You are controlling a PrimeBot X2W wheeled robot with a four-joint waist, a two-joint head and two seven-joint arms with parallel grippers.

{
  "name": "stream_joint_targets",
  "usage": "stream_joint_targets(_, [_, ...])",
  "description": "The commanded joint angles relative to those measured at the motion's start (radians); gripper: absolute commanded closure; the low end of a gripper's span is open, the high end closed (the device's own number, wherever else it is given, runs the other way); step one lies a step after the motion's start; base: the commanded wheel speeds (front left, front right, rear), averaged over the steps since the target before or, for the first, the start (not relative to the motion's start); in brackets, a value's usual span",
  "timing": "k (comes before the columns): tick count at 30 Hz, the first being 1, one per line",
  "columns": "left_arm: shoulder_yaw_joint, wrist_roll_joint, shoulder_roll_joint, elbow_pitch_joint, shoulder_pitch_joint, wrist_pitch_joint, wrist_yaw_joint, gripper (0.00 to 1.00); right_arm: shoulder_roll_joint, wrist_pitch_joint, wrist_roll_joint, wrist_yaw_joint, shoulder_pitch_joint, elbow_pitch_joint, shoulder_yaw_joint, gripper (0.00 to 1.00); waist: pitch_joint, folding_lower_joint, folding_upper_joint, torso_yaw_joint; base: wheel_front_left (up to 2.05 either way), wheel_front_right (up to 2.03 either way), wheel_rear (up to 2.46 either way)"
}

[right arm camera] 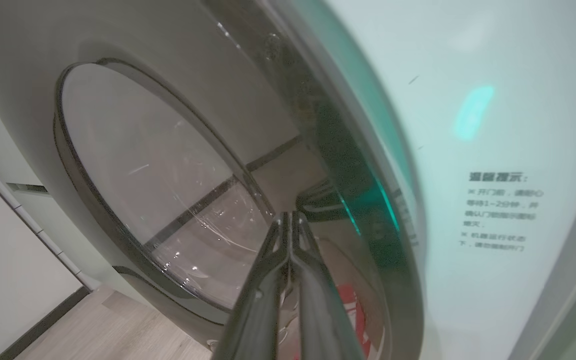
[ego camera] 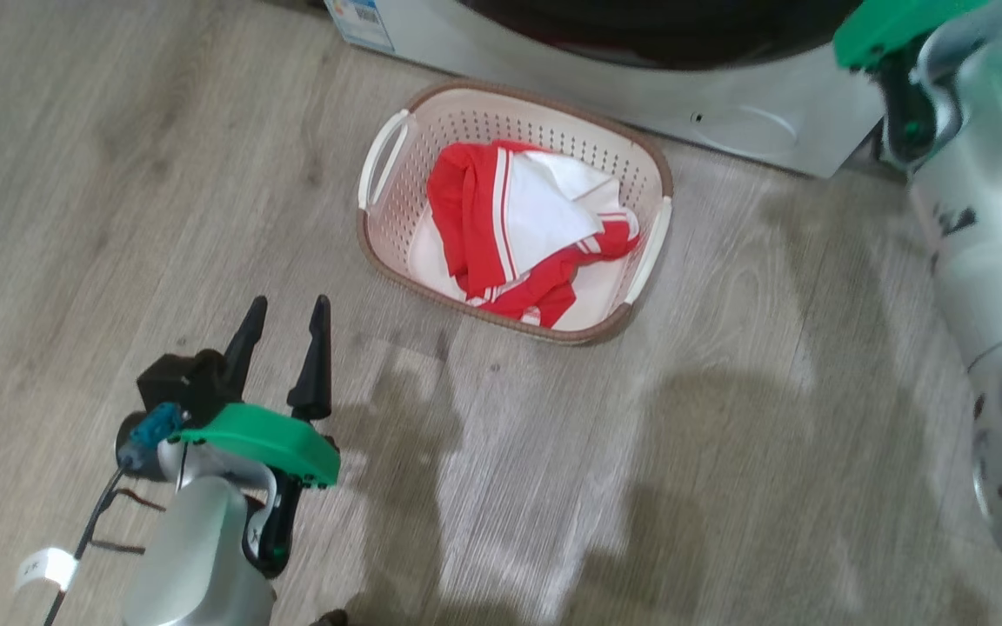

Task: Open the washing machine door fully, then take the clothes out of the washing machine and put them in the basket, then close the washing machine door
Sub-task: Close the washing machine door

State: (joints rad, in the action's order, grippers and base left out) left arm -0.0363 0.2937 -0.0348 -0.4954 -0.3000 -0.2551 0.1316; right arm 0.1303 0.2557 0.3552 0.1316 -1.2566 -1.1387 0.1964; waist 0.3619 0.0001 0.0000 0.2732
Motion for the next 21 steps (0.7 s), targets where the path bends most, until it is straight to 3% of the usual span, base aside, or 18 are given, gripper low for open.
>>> stream_joint_targets(1, [0.034, 0.007, -0.016, 0.032, -0.029, -0.007, -0.001, 0.00, -0.014, 0.006, -0.011, -0.001, -0.050, 0.019, -0.005, 1.00, 0.020, -0.0001, 0.0000, 0.002, 0.00, 0.00, 0.00])
stream_joint_targets(14, [0.032, 0.010, -0.015, 0.029, -0.036, -0.007, -0.001, 0.00, -0.005, 0.006, -0.077, -0.001, -0.104, -0.008, -0.132, 1.00, 0.021, -0.0001, 0.0000, 0.000, 0.00, 0.00, 0.00])
stream_joint_targets(21, [0.039, 0.009, -0.015, 0.025, -0.027, -0.007, -0.001, 0.00, -0.033, 0.006, -0.084, -0.001, -0.035, 0.059, -0.125, 1.00, -0.013, -0.0001, 0.0000, -0.003, 0.00, 0.00, 0.00])
